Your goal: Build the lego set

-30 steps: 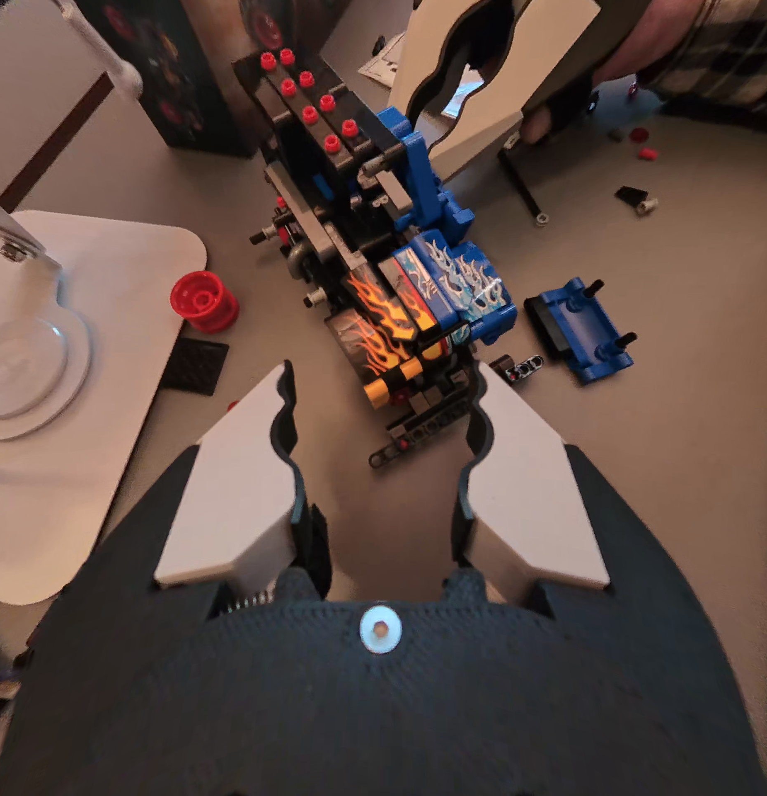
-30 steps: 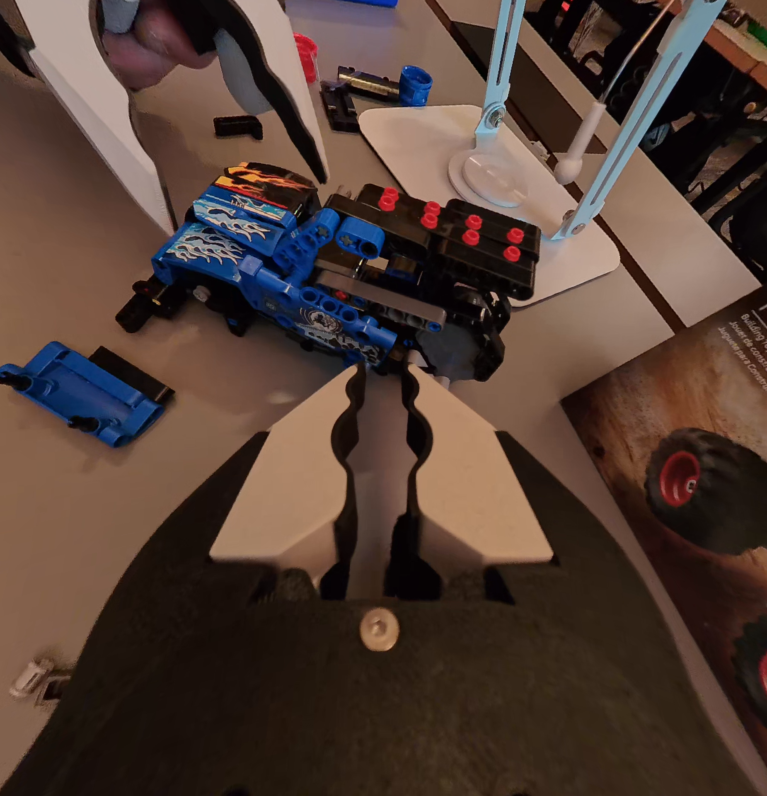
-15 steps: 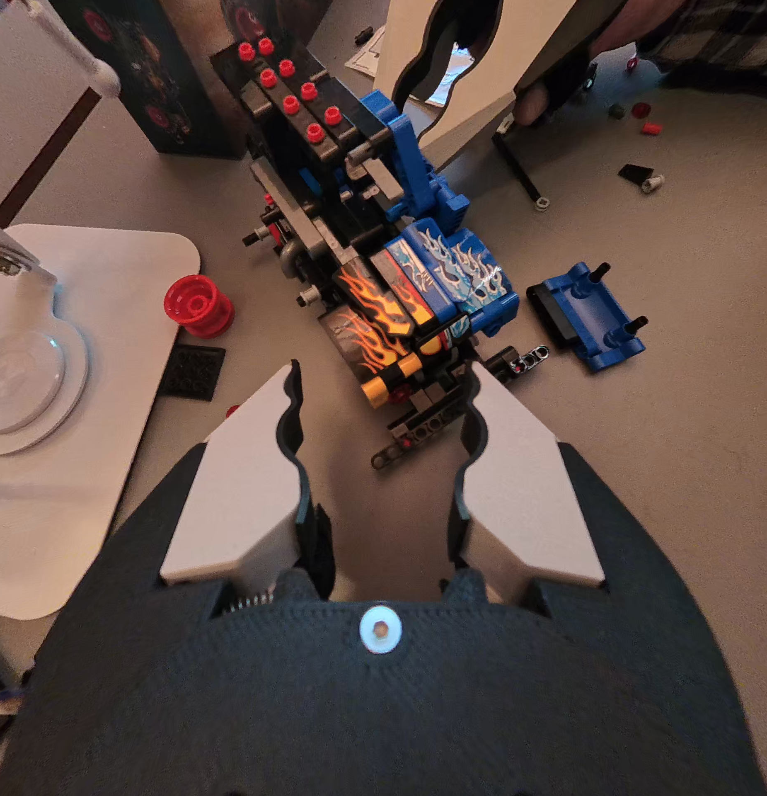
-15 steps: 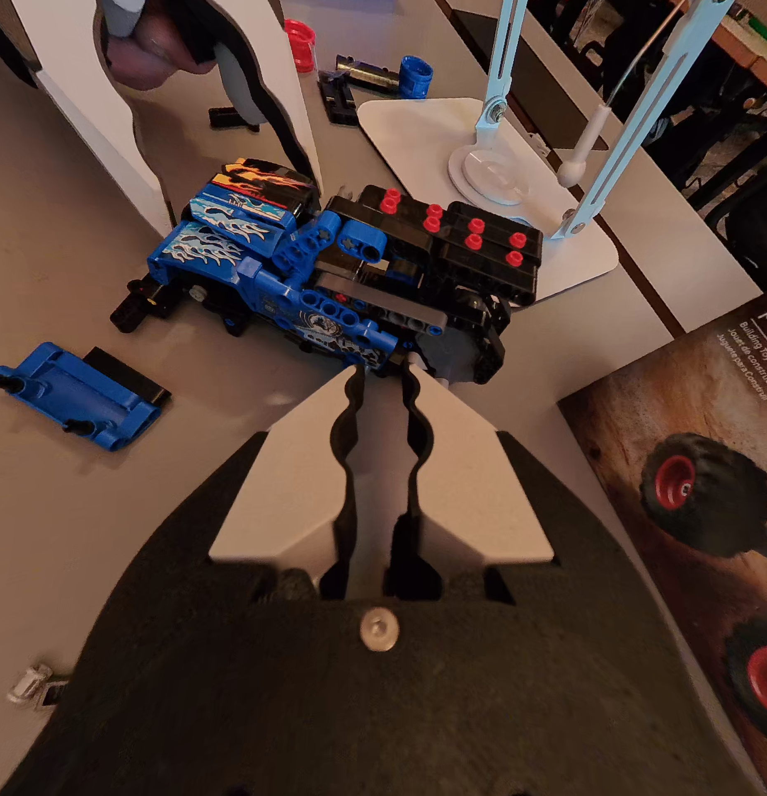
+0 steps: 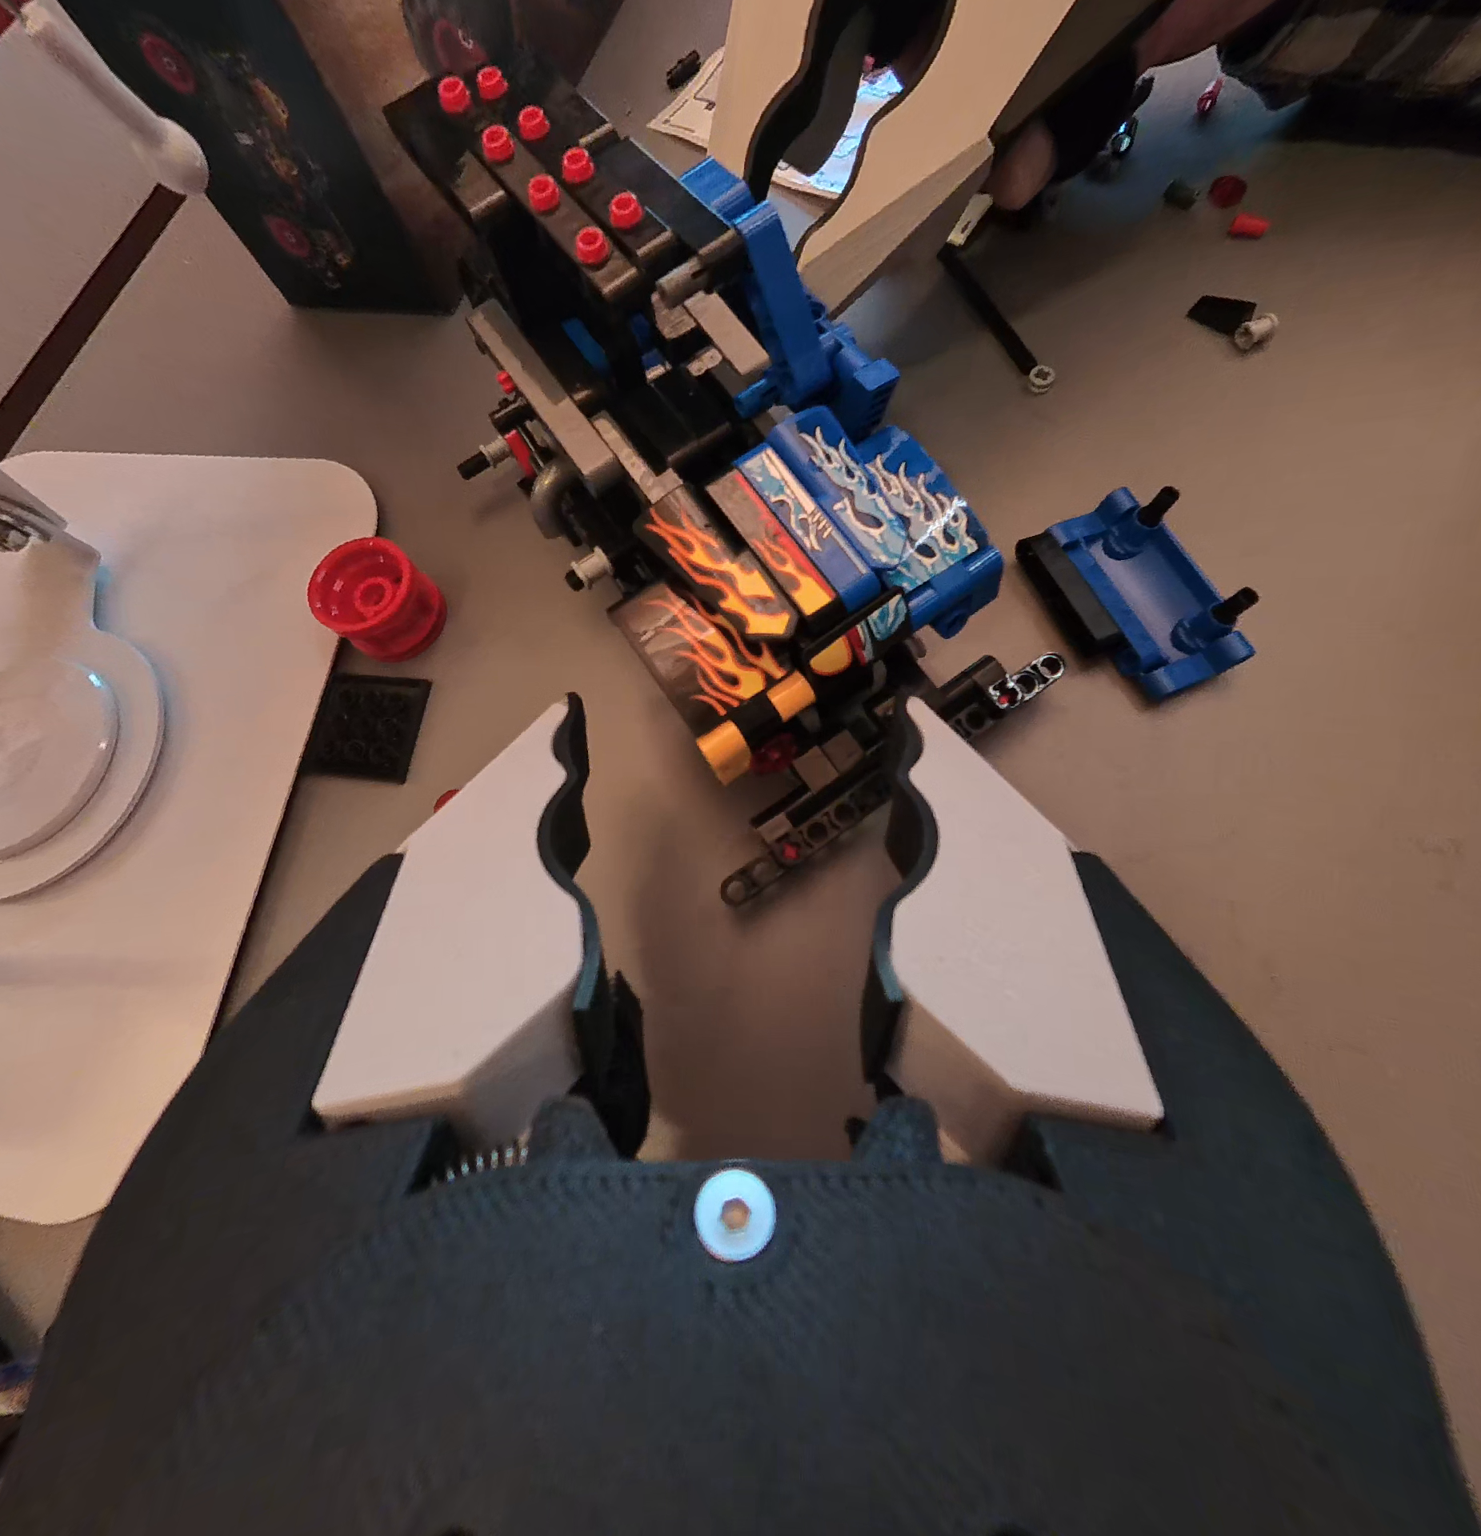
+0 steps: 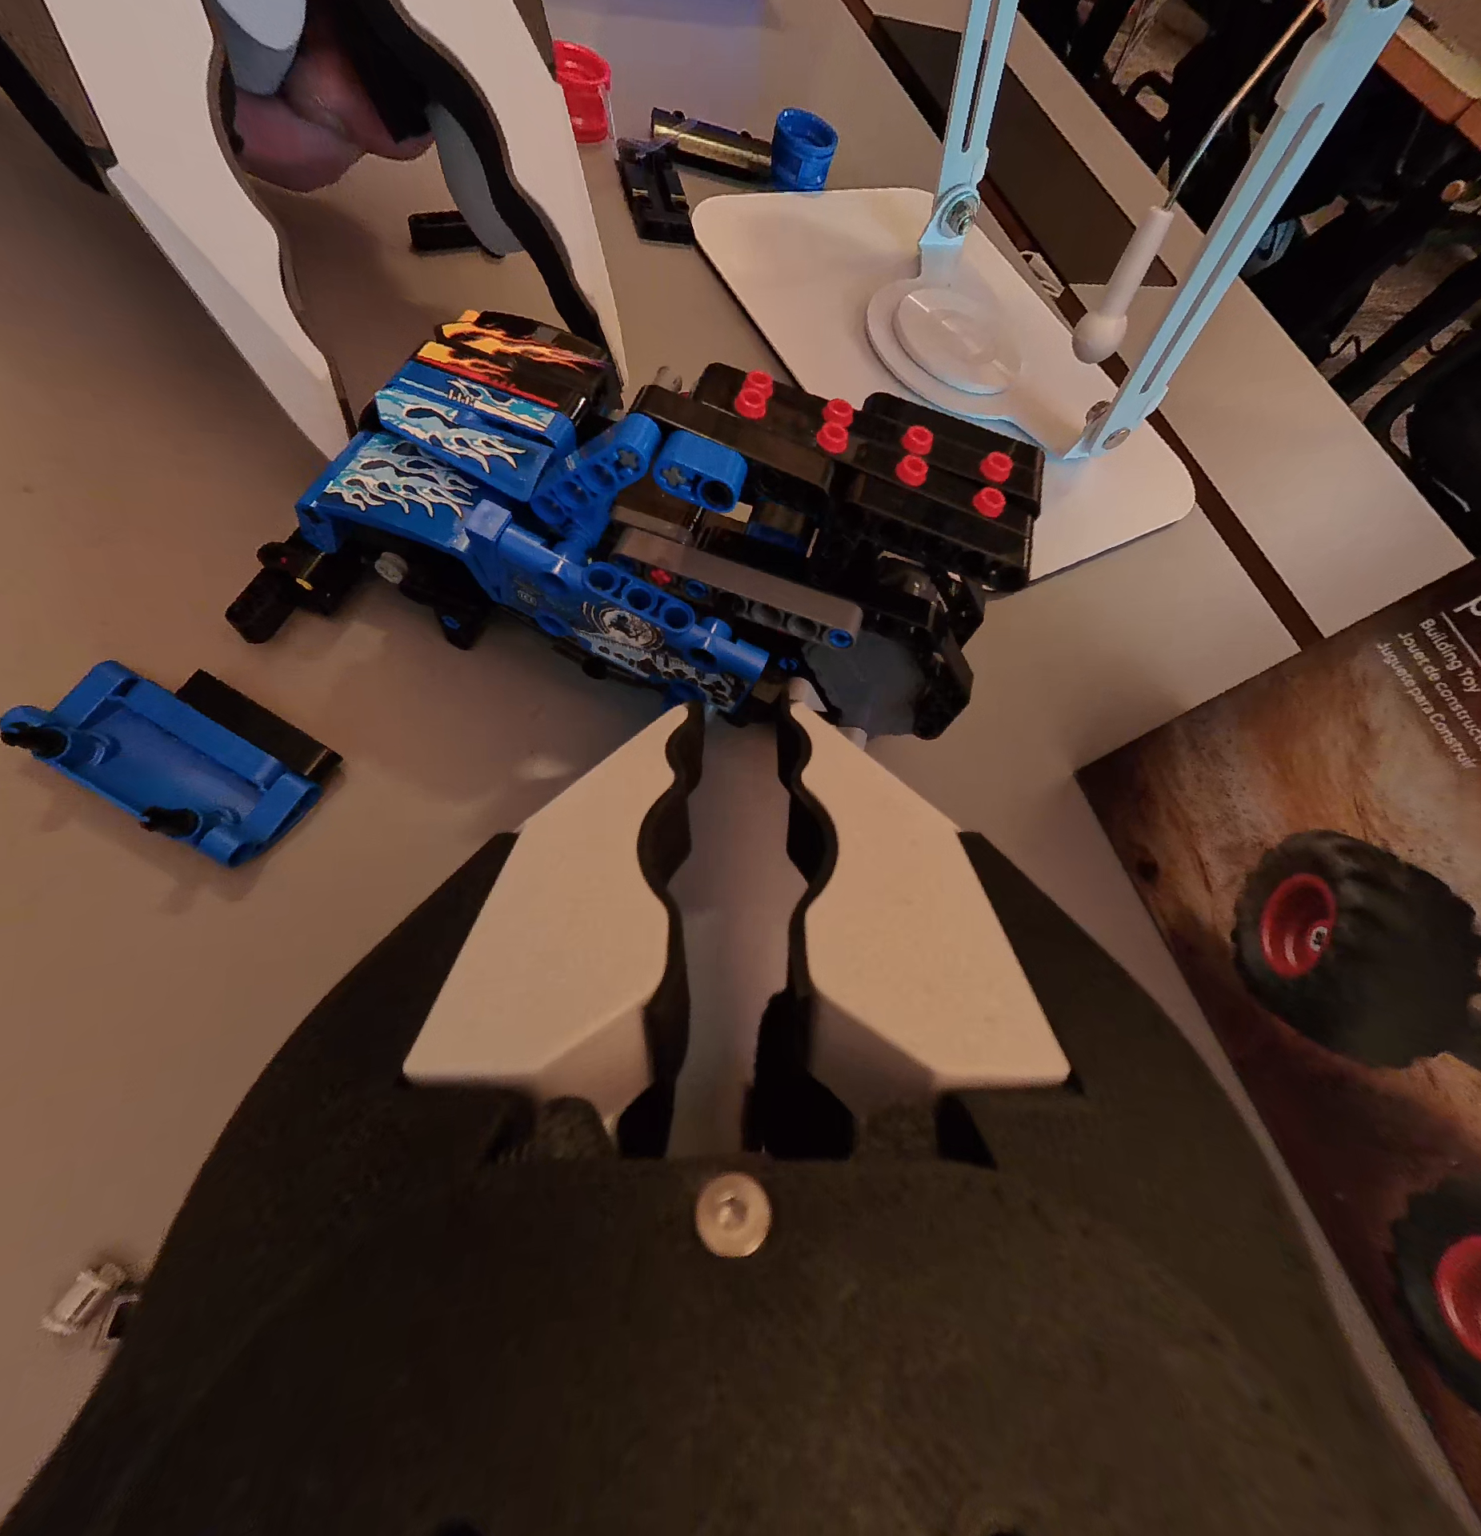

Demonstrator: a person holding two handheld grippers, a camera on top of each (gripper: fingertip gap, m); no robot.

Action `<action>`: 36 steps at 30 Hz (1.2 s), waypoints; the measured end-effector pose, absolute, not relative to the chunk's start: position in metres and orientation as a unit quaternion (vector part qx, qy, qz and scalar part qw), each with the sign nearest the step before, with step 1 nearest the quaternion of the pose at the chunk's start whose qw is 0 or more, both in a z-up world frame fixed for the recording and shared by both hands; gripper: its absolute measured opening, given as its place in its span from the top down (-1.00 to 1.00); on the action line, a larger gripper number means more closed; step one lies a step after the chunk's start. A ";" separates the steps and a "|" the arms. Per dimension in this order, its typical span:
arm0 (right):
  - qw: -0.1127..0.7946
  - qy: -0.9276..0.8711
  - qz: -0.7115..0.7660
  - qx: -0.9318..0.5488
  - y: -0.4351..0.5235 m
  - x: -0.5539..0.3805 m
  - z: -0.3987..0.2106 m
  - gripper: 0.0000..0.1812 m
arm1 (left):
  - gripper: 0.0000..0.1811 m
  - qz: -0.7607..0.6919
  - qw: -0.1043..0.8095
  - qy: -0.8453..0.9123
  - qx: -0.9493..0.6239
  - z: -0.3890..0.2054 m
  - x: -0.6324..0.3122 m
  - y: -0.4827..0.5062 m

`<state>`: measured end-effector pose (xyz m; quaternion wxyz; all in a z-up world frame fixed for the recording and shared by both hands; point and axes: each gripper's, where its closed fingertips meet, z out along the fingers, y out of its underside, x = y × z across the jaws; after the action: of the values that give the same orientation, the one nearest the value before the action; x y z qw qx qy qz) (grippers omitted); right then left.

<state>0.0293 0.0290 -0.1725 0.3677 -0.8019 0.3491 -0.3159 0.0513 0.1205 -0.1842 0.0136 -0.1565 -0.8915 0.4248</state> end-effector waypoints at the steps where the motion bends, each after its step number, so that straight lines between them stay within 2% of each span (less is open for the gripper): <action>1: 0.368 0.349 -0.316 -0.802 0.029 0.029 -0.172 0.82 | 0.22 0.425 0.014 -0.891 -0.158 -0.184 0.051 0.121; 9: 0.370 0.349 -0.318 -0.800 0.028 0.029 -0.170 0.83 | 0.20 0.450 0.041 -0.880 -0.147 -0.173 0.050 0.121; 16: 0.366 0.345 -0.322 -0.802 0.027 0.027 -0.166 0.84 | 0.23 0.520 0.121 -0.839 -0.105 -0.134 0.045 0.116; 20: 0.364 0.341 -0.328 -0.802 0.025 0.025 -0.158 0.86 | 0.28 0.523 0.133 -0.836 -0.095 -0.123 0.045 0.103; 23: 0.368 0.348 -0.336 -0.794 0.019 0.024 -0.150 0.86 | 0.32 0.520 0.178 -0.832 -0.074 -0.118 0.041 0.094; 31: 0.420 0.378 -0.361 -0.742 0.016 0.034 -0.125 0.64 | 0.39 0.491 0.199 -0.845 -0.075 -0.132 0.032 0.071; 36: 0.413 0.377 -0.353 -0.750 0.024 0.038 -0.132 0.63 | 0.50 0.493 0.200 -0.843 -0.083 -0.132 0.027 0.064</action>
<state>0.0383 0.0241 -0.1325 0.4129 -0.7500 0.3770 -0.3534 0.0272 0.0635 -0.1324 0.2003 -0.0834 -0.8428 0.4926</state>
